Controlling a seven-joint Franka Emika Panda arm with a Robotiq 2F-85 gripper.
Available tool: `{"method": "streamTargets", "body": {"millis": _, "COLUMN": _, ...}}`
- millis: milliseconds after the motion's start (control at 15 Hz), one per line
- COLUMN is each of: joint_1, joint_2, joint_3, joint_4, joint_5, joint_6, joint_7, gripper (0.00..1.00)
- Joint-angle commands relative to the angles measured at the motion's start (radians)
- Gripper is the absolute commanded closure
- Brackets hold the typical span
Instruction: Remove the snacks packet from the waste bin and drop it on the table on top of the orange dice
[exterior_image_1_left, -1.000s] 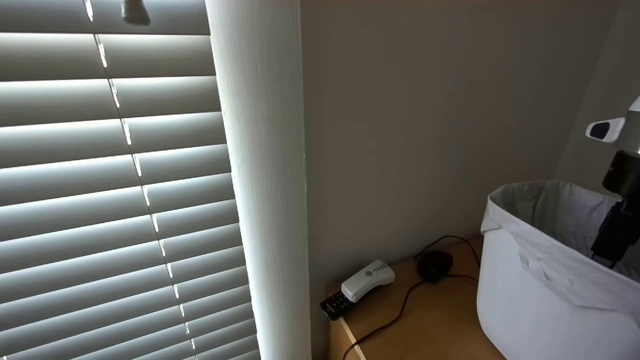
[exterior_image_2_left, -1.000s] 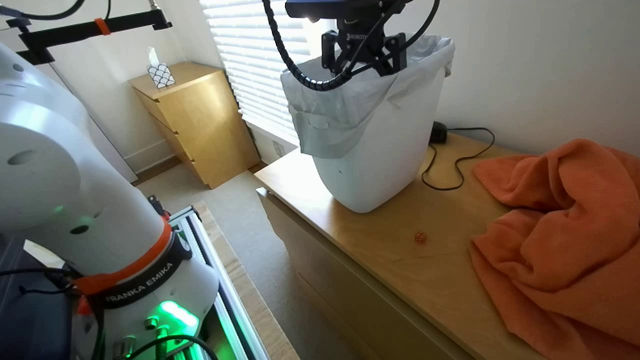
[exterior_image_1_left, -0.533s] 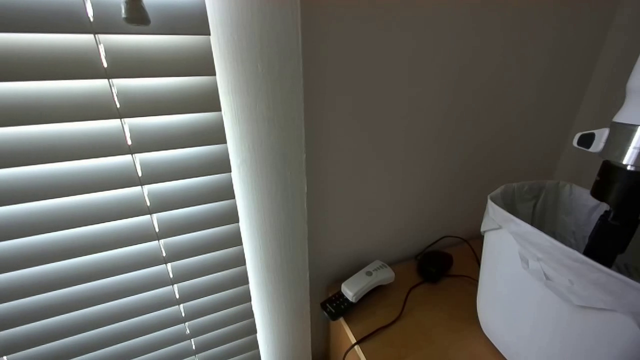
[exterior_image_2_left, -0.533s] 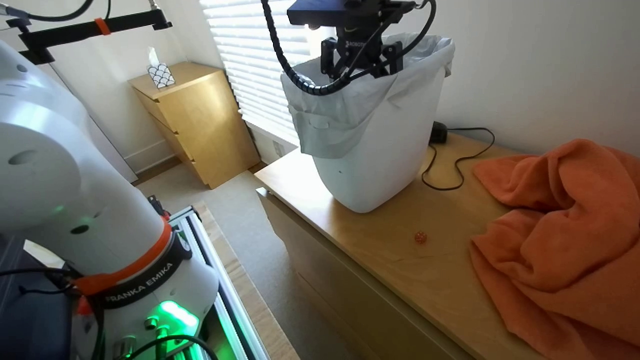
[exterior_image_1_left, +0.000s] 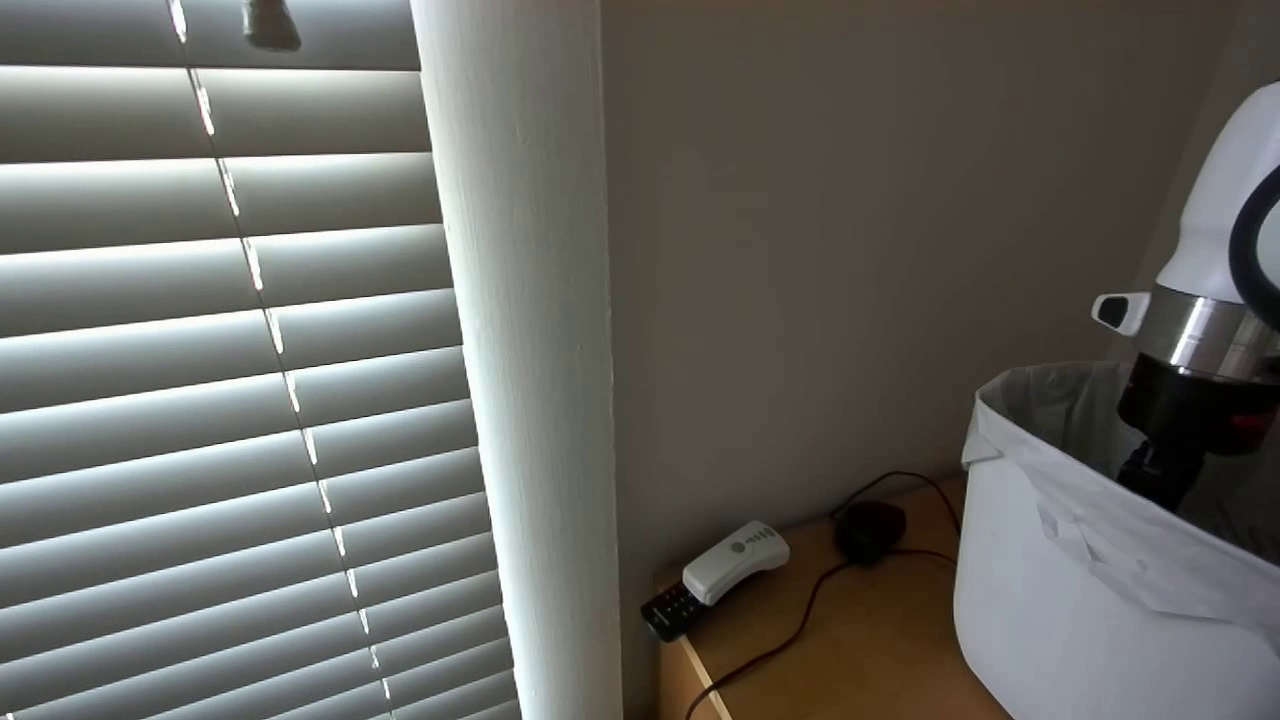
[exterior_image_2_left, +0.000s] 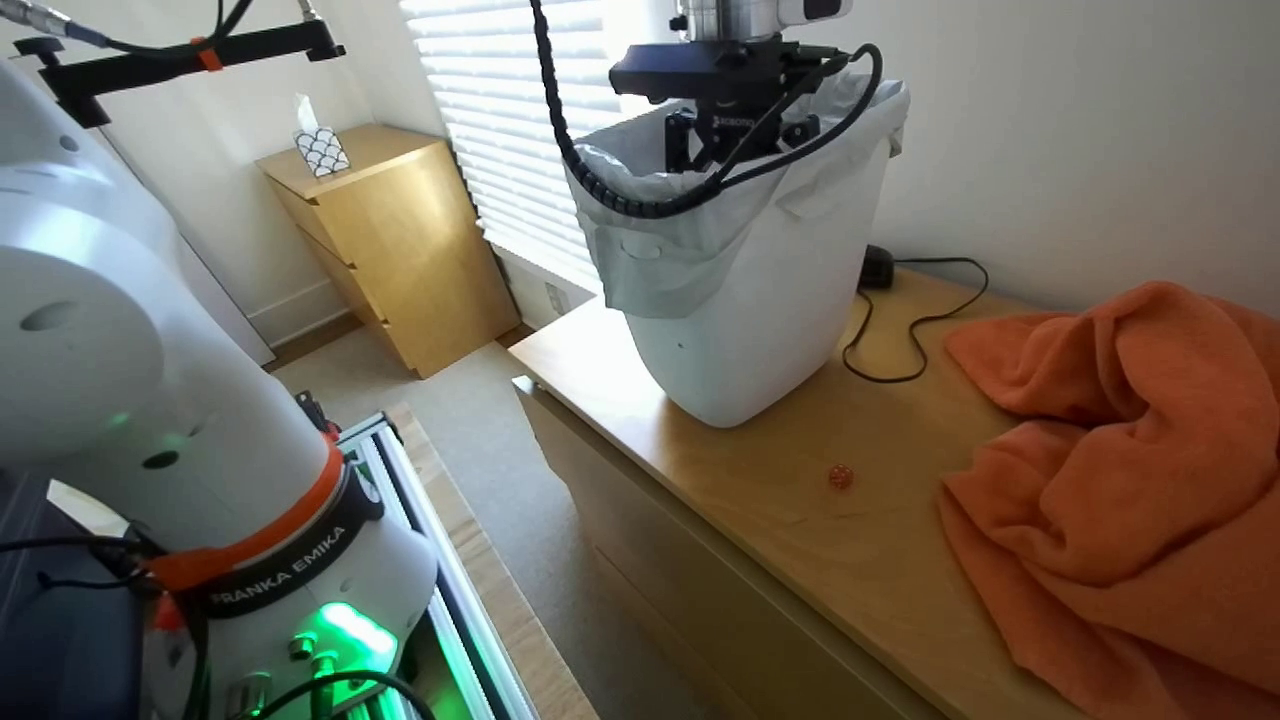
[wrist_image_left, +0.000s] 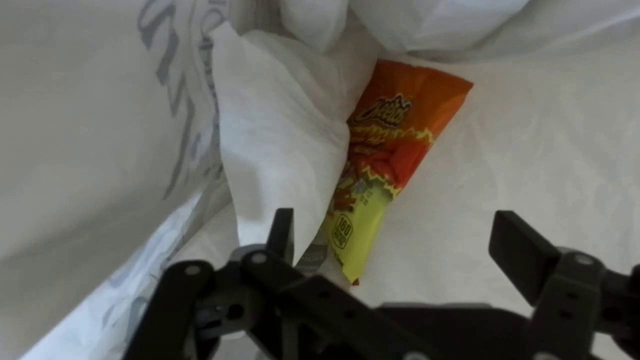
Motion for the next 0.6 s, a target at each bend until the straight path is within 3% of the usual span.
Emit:
{"method": "streamTargets", "body": {"millis": 0, "joint_1": -0.008, "joint_2": 0.043, "joint_3": 0.018, "joint_4": 0.013, "joint_5": 0.009, "joint_6": 0.052, "joint_7": -0.007, "gripper": 0.0}}
{"method": "streamTargets", "body": {"millis": 533, "joint_1": -0.015, "joint_2": 0.113, "joint_3": 0.041, "joint_4": 0.03, "joint_5": -0.01, "joint_6": 0.063, "joint_7": 0.014, "gripper": 0.0}}
